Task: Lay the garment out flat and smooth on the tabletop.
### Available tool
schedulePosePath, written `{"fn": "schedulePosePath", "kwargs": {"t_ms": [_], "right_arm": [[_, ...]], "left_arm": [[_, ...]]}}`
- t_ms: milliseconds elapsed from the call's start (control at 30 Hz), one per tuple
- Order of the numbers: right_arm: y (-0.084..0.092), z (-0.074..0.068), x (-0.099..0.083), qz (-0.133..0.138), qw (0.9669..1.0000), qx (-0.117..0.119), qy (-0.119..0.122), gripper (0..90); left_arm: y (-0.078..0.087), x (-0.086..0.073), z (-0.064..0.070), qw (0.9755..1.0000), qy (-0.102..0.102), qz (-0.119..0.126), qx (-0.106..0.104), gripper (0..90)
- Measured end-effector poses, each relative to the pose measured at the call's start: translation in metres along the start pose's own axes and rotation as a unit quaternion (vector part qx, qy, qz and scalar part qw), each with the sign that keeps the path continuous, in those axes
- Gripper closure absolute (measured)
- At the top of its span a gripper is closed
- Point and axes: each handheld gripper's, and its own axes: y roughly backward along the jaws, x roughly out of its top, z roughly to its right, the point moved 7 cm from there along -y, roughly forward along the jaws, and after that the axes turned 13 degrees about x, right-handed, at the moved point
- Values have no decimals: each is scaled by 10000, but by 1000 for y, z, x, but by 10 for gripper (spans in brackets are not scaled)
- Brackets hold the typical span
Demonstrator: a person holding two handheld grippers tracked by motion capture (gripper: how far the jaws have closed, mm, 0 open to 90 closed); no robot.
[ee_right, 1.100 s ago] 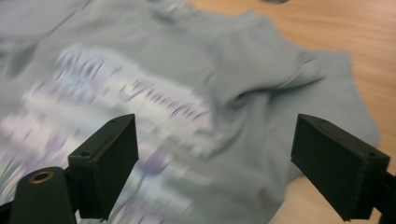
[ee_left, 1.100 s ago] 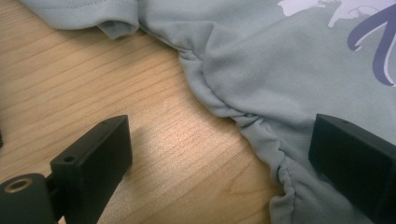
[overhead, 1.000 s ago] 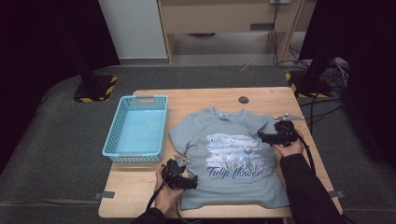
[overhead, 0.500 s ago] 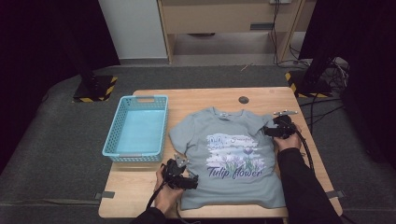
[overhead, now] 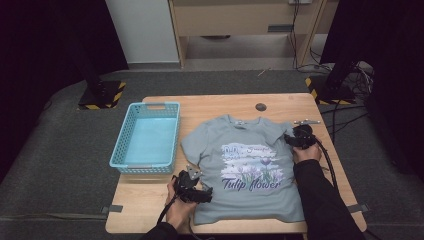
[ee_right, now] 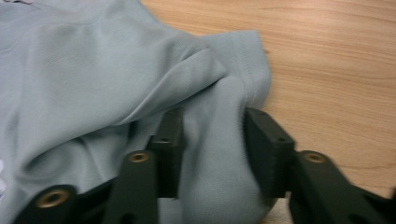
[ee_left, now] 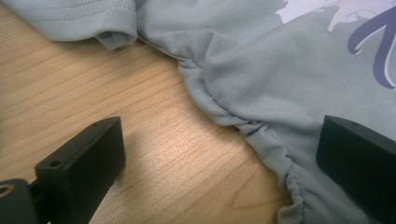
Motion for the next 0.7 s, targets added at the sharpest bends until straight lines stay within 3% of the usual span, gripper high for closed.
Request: {"fn": "schedulePosePath", "kwargs": {"t_ms": [233, 300, 367, 467, 500, 533, 600, 633, 700], "right_arm": [[4, 1, -1, -78, 9999, -71, -94, 787], [7, 5, -2, -80, 9997, -188, -143, 811], [13, 16, -4, -1, 9985, -455, -312, 813], [21, 29, -8, -3, 9939, -848, -704, 806], [21, 29, -8, -3, 9939, -848, -704, 806], [26, 36, -10, -55, 9899, -1091, -903, 761], [30, 39, -11, -105, 9868, -1360, -870, 656], [30, 39, -11, -105, 9868, -1360, -870, 656], [34, 38, -8, 13, 9864, -1428, -809, 532]], "left_arm": [[0, 0, 0, 10000, 4, 15, 0, 3], [0, -1, 0, 10000, 8, 27, 3, 3], [0, -1, 0, 10000, 8, 30, 4, 3], [0, -1, 0, 10000, 42, 54, 20, 3], [0, -1, 0, 10000, 42, 54, 20, 3], [1, -1, 0, 10000, 59, 64, 32, 3], [1, -2, 0, 9999, 73, 65, 44, 3], [1, -2, 0, 9999, 73, 65, 44, 3], [1, -2, 0, 9999, 74, 65, 45, 3]]}}
